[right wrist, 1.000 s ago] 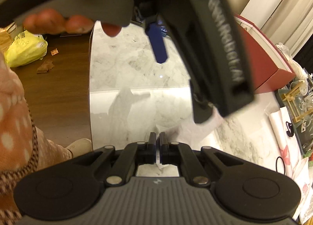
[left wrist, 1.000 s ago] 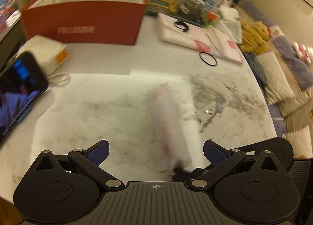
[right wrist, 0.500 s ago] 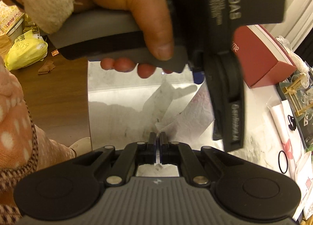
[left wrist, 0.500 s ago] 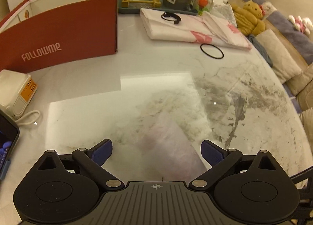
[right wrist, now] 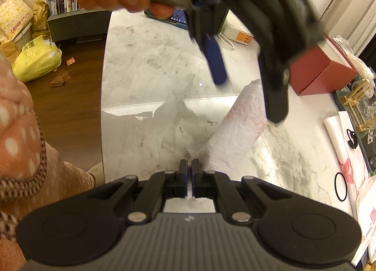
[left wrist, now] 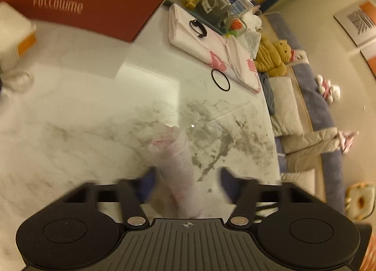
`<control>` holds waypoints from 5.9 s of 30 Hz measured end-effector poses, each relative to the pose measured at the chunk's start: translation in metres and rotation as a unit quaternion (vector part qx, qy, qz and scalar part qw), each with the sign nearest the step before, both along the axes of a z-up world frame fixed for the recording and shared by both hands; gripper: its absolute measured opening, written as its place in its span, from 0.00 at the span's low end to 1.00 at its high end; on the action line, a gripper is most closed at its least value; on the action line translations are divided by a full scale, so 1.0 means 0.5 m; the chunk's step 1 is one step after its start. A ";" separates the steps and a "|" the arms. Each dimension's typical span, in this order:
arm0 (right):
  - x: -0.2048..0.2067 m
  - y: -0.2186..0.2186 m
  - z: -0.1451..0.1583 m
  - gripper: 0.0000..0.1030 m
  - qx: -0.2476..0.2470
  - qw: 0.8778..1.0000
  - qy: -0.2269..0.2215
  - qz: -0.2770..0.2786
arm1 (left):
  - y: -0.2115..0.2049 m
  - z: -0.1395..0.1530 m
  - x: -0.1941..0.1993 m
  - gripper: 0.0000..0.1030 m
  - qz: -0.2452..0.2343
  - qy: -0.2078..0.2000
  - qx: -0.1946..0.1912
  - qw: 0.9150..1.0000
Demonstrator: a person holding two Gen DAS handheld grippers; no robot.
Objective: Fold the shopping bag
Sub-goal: 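Grasp the end of the rolled white bag with the left gripper, then lift the rolled bag upright with the left gripper, then hold the bag upright with the left gripper while the right gripper loops the black rubber band around it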
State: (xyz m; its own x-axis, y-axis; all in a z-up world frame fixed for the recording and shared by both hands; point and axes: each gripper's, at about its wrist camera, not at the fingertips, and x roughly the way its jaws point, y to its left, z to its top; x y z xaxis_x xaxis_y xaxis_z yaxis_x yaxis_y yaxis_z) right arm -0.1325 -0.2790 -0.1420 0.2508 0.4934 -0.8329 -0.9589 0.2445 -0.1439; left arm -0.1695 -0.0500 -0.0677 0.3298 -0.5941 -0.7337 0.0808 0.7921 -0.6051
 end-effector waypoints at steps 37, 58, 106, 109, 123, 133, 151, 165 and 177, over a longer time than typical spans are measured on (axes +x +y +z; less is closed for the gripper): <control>0.112 -0.108 -0.025 0.00 0.045 0.978 0.042 -0.197 | -0.071 0.042 0.057 0.06 0.021 -0.096 0.082 0.992; 0.204 -0.228 -0.023 0.32 0.161 0.905 0.247 -0.308 | -0.106 -0.060 0.040 0.05 -0.006 -0.039 0.081 0.996; -0.012 -0.115 0.100 0.22 -0.070 0.976 -0.146 0.145 | -0.275 0.076 -0.192 0.16 -0.404 -0.332 0.333 0.784; 0.032 -0.148 0.115 0.27 -0.064 0.980 -0.157 0.108 | -0.207 0.083 -0.153 0.14 -0.318 -0.268 0.264 0.870; 0.404 -0.210 -0.004 0.26 0.100 0.958 0.040 -0.266 | -0.027 0.059 -0.146 0.13 -0.066 -0.145 0.019 0.987; 0.482 -0.203 -0.081 0.00 0.046 0.942 0.115 -0.312 | -0.017 0.051 -0.126 0.13 -0.041 -0.131 0.015 0.990; 0.244 -0.357 0.178 0.00 0.333 0.849 0.330 -0.243 | -0.173 0.126 -0.136 0.13 -0.194 -0.286 0.145 0.927; 0.167 -0.339 0.220 0.00 0.280 0.882 0.298 -0.233 | -0.233 0.189 -0.214 0.13 -0.259 -0.384 0.210 0.861; 0.166 -0.411 0.268 0.37 0.356 0.862 0.287 -0.221 | -0.142 0.192 -0.180 0.13 -0.170 -0.330 0.031 0.928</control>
State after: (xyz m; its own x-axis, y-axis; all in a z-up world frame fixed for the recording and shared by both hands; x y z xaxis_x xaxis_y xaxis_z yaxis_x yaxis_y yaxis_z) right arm -0.0496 -0.4845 -0.0083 0.1928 0.8920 -0.4089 -0.6129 0.4349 0.6597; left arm -0.2596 -0.1212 0.0282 0.5204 -0.7091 -0.4758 0.6693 0.6847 -0.2885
